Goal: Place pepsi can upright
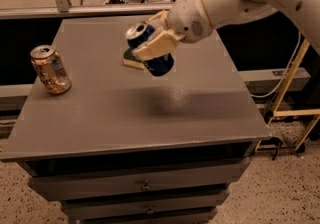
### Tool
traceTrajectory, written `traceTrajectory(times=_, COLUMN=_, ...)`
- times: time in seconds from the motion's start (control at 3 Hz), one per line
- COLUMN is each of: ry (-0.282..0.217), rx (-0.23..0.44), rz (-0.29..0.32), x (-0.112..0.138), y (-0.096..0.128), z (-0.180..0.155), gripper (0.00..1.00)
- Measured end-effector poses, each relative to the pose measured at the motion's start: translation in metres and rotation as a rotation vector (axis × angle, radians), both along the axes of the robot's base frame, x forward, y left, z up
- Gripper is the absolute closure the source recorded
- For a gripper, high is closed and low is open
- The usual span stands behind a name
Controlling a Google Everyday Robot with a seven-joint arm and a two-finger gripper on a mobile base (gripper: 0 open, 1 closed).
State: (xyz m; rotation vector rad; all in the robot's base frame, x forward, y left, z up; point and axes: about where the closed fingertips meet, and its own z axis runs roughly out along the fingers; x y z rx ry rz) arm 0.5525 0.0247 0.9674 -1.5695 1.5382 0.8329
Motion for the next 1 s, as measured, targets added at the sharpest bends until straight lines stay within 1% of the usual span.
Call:
traceTrajectory(times=0.33, ry=0.039, rx=0.132, rz=-0.046, x=0.007, y=-0.022, z=-0.012, gripper=1.0)
traceTrajectory(times=0.67, ry=0.039, rx=0.234, rz=-0.051, x=0.017, y=-0.039, z=-0.017, gripper=1.0)
traceTrajectory(times=1.0, ry=0.023, rx=0.325, rz=-0.035, x=0.026, y=-0.053, z=-0.028, gripper=0.81)
